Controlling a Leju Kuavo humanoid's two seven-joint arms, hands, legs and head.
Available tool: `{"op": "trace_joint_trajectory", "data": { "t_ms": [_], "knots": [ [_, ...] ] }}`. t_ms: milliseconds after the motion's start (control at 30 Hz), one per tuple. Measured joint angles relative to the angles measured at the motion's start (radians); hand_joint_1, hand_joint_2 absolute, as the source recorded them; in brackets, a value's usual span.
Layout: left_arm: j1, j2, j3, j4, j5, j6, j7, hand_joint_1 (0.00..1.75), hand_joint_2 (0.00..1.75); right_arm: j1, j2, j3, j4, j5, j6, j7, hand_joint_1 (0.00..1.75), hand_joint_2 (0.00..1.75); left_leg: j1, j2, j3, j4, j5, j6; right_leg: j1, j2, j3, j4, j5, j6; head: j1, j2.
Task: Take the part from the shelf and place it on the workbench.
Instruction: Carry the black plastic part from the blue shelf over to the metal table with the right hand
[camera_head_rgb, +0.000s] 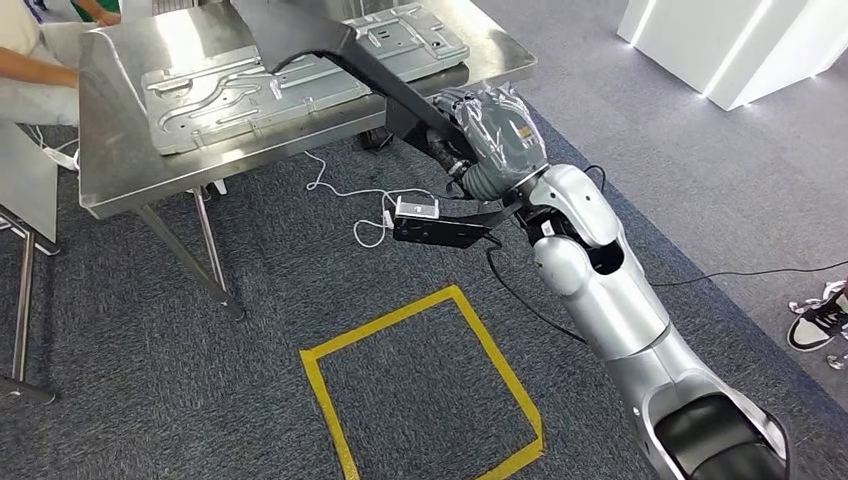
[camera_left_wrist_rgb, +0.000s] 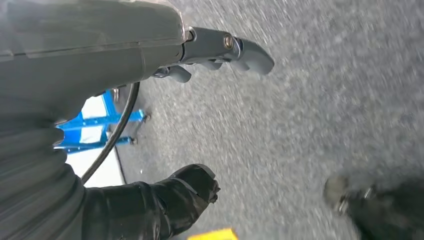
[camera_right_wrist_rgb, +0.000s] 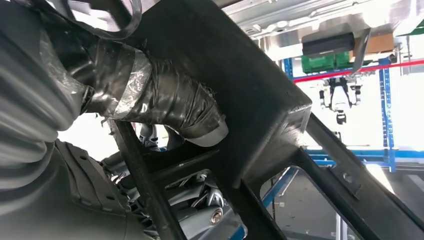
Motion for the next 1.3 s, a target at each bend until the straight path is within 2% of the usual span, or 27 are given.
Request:
{"op": "trace_joint_trajectory", "data": {
  "t_ms": [33, 67, 100, 133, 167, 233, 300, 333, 367, 433, 467, 500, 533, 600, 633, 667, 767, 800, 867, 933, 967, 1000, 1033, 1100, 1133, 1167, 1300],
  "knots": [
    [0.001, 0.000, 0.000, 0.000, 0.001, 0.000, 0.000, 0.00, 1.75, 0.000, 0.001, 0.000, 0.000, 0.000, 0.000, 0.000, 1.75, 1.75, 0.006, 0.003, 0.008, -0.051, 0.040, -0.006, -0.003, 0.000, 0.013, 0.001, -0.011, 0.005, 0.000, 0.000],
    [0.003, 0.000, 0.000, 0.000, 0.002, 0.000, 0.000, 0.00, 1.75, 0.000, 0.002, 0.000, 0.001, 0.000, 0.000, 0.001, 1.75, 1.75, 0.011, 0.008, 0.023, -0.121, 0.098, -0.011, -0.005, -0.001, 0.025, 0.002, -0.022, 0.010, 0.000, 0.000],
    [0.004, 0.000, 0.000, 0.000, 0.003, 0.000, 0.000, 0.00, 1.75, -0.001, 0.004, 0.000, 0.001, 0.000, 0.000, 0.002, 1.75, 1.75, 0.012, 0.012, 0.036, -0.180, 0.140, -0.013, -0.007, -0.002, 0.034, 0.004, -0.032, 0.017, 0.000, 0.000],
    [0.005, 0.000, 0.001, 0.000, 0.004, 0.000, 0.001, 0.00, 1.75, -0.002, 0.007, 0.000, 0.003, 0.000, 0.001, 0.003, 1.75, 1.75, 0.010, 0.016, 0.046, -0.221, 0.169, -0.009, -0.008, -0.002, 0.039, 0.006, -0.040, 0.024, 0.000, 0.000],
    [0.004, 0.000, 0.002, 0.000, 0.004, 0.001, 0.001, 0.00, 1.75, -0.002, 0.010, 0.000, 0.005, 0.001, 0.001, 0.005, 1.75, 1.75, 0.006, 0.018, 0.049, -0.241, 0.181, -0.001, -0.008, -0.003, 0.041, 0.008, -0.046, 0.031, 0.000, 0.000],
    [0.002, 0.001, 0.003, 0.000, 0.005, 0.001, 0.002, 0.00, 1.75, -0.004, 0.019, 0.000, 0.009, 0.002, 0.002, 0.010, 1.75, 1.75, -0.001, 0.016, 0.057, -0.243, 0.172, 0.022, -0.009, -0.003, 0.045, 0.013, -0.051, 0.045, 0.000, 0.000],
    [0.003, 0.001, 0.003, 0.000, 0.005, 0.001, 0.002, 0.00, 1.75, -0.007, 0.024, 0.000, 0.011, 0.003, 0.002, 0.016, 1.75, 1.75, 0.000, 0.013, 0.075, -0.250, 0.167, 0.038, -0.011, -0.003, 0.038, 0.043, -0.061, 0.053, 0.000, 0.000],
    [0.002, 0.001, 0.003, 0.000, 0.005, 0.001, 0.003, 0.00, 1.75, -0.009, 0.026, 0.000, 0.012, 0.003, 0.002, 0.019, 1.75, 1.75, 0.000, 0.011, 0.085, -0.253, 0.163, 0.045, -0.012, -0.002, 0.017, 0.084, -0.073, 0.055, 0.001, 0.000],
    [0.001, 0.001, 0.003, 0.000, 0.005, 0.001, 0.003, 0.00, 1.75, -0.011, 0.027, 0.000, 0.014, 0.003, 0.002, 0.020, 1.75, 1.75, 0.000, 0.009, 0.093, -0.254, 0.158, 0.051, -0.012, -0.001, -0.018, 0.142, -0.092, 0.055, 0.001, 0.000],
    [-0.003, 0.001, 0.003, 0.000, 0.004, 0.001, 0.003, 0.00, 1.75, -0.012, 0.028, 0.000, 0.018, 0.004, 0.002, 0.023, 1.75, 1.75, -0.004, 0.003, 0.104, -0.253, 0.145, 0.059, -0.009, 0.001, -0.105, 0.263, -0.133, 0.055, 0.001, 0.000],
    [-0.003, 0.001, 0.003, 0.000, 0.004, 0.001, 0.004, 0.00, 1.75, -0.011, 0.028, 0.000, 0.021, 0.005, 0.003, 0.026, 1.75, 1.75, -0.006, -0.001, 0.112, -0.253, 0.138, 0.060, -0.008, 0.001, -0.135, 0.292, -0.140, 0.054, 0.001, 0.000],
    [-0.003, 0.001, 0.003, 0.000, 0.003, 0.001, 0.004, 0.00, 1.75, -0.011, 0.028, 0.000, 0.023, 0.005, 0.003, 0.030, 1.75, 1.75, -0.009, -0.005, 0.123, -0.252, 0.129, 0.061, -0.007, 0.001, -0.150, 0.287, -0.126, 0.052, 0.001, 0.000],
    [-0.003, 0.001, 0.003, 0.000, 0.003, 0.001, 0.004, 0.00, 1.75, -0.011, 0.028, 0.000, 0.025, 0.006, 0.003, 0.033, 1.75, 1.75, -0.011, -0.009, 0.136, -0.252, 0.120, 0.061, -0.005, 0.002, -0.148, 0.248, -0.092, 0.046, 0.001, 0.000],
    [-0.001, 0.000, 0.003, 0.000, 0.003, 0.000, 0.005, 0.00, 1.75, -0.013, 0.028, 0.000, 0.026, 0.006, 0.004, 0.038, 1.75, 1.75, -0.014, -0.013, 0.160, -0.251, 0.100, 0.057, 0.005, 0.002, -0.119, 0.119, 0.009, 0.029, 0.001, 0.000],
    [-0.001, -0.001, 0.003, 0.000, 0.003, 0.000, 0.005, 0.00, 1.75, -0.014, 0.028, 0.000, 0.027, 0.006, 0.006, 0.039, 1.75, 1.75, -0.014, -0.015, 0.165, -0.251, 0.093, 0.054, 0.011, 0.003, -0.107, 0.070, 0.039, 0.022, 0.001, 0.000],
    [-0.001, -0.001, 0.003, 0.000, 0.003, 0.000, 0.006, 0.00, 1.75, -0.016, 0.028, 0.000, 0.028, 0.006, 0.008, 0.039, 1.75, 1.75, -0.014, -0.016, 0.168, -0.251, 0.087, 0.049, 0.016, 0.004, -0.100, 0.042, 0.057, 0.017, 0.001, 0.000],
    [-0.002, -0.001, 0.003, 0.000, 0.004, -0.001, 0.006, 0.00, 1.75, -0.021, 0.029, -0.001, 0.030, 0.006, 0.014, 0.042, 1.75, 1.75, -0.015, -0.015, 0.171, -0.241, 0.081, 0.035, 0.015, 0.004, -0.081, 0.026, 0.051, 0.005, 0.001, 0.000],
    [-0.003, 0.000, 0.003, 0.000, 0.004, -0.001, 0.006, 0.00, 1.75, -0.023, 0.031, -0.001, 0.031, 0.006, 0.014, 0.043, 1.75, 1.75, -0.015, -0.012, 0.164, -0.219, 0.078, 0.031, 0.012, 0.003, -0.070, 0.019, 0.047, 0.001, 0.001, 0.000],
    [-0.003, 0.001, 0.004, 0.000, 0.004, -0.001, 0.006, 0.00, 1.75, -0.030, 0.034, -0.002, 0.031, 0.006, 0.015, 0.047, 1.75, 1.75, -0.012, -0.006, 0.115, -0.126, 0.055, 0.024, 0.007, 0.003, -0.048, 0.009, 0.040, -0.006, 0.000, 0.000],
    [-0.005, 0.001, 0.004, 0.000, 0.004, -0.001, 0.006, 0.00, 1.75, -0.034, 0.036, -0.002, 0.032, 0.006, 0.016, 0.051, 1.75, 1.75, -0.008, -0.003, 0.037, -0.007, 0.011, 0.016, 0.007, 0.003, -0.034, 0.007, 0.028, -0.008, 0.000, 0.000],
    [-0.004, 0.001, 0.004, 0.000, 0.004, -0.002, 0.005, 0.00, 1.75, -0.033, 0.036, -0.002, 0.033, 0.006, 0.017, 0.053, 1.75, 1.75, -0.005, -0.001, 0.006, 0.026, -0.002, 0.013, 0.006, 0.003, -0.026, 0.007, 0.019, -0.007, 0.000, 0.000],
    [-0.003, 0.002, 0.004, 0.000, 0.004, -0.002, 0.005, 0.00, 1.75, -0.032, 0.037, -0.002, 0.034, 0.006, 0.018, 0.053, 1.75, 1.75, -0.003, 0.001, -0.011, 0.030, 0.003, 0.010, 0.006, 0.003, -0.017, 0.008, 0.011, -0.006, 0.000, 0.000],
    [-0.001, 0.002, 0.004, 0.000, 0.004, -0.002, 0.005, 0.00, 1.75, -0.032, 0.037, -0.002, 0.034, 0.006, 0.019, 0.053, 1.75, 1.75, -0.001, 0.002, -0.012, 0.001, 0.029, 0.007, 0.005, 0.004, -0.005, 0.010, 0.001, -0.004, 0.000, 0.000],
    [0.002, 0.002, 0.003, 0.000, 0.004, -0.002, 0.004, 0.00, 1.75, -0.033, 0.038, -0.002, 0.035, 0.006, 0.020, 0.054, 1.75, 1.75, 0.003, 0.005, 0.023, -0.126, 0.127, 0.001, 0.002, 0.004, 0.017, 0.012, -0.020, 0.004, 0.000, 0.000],
    [0.003, 0.002, 0.004, 0.000, 0.004, -0.003, 0.004, 0.00, 1.75, -0.034, 0.038, -0.002, 0.035, 0.006, 0.020, 0.054, 1.75, 1.75, 0.001, 0.008, 0.037, -0.183, 0.155, 0.001, 0.001, 0.004, 0.025, 0.014, -0.028, 0.010, 0.000, 0.000],
    [0.003, 0.002, 0.004, 0.000, 0.004, -0.003, 0.004, 0.00, 1.75, -0.035, 0.039, -0.002, 0.036, 0.006, 0.020, 0.055, 1.75, 1.75, -0.001, 0.011, 0.048, -0.220, 0.172, 0.006, 0.002, 0.003, 0.029, 0.014, -0.035, 0.016, 0.000, 0.000],
    [0.002, 0.002, 0.004, 0.001, 0.004, -0.004, 0.003, 0.00, 1.75, -0.040, 0.042, -0.002, 0.041, 0.006, 0.021, 0.056, 1.75, 1.75, -0.006, 0.013, 0.071, -0.245, 0.164, 0.044, 0.002, 0.003, 0.033, 0.036, -0.050, 0.038, 0.000, 0.000]
  ]
}}
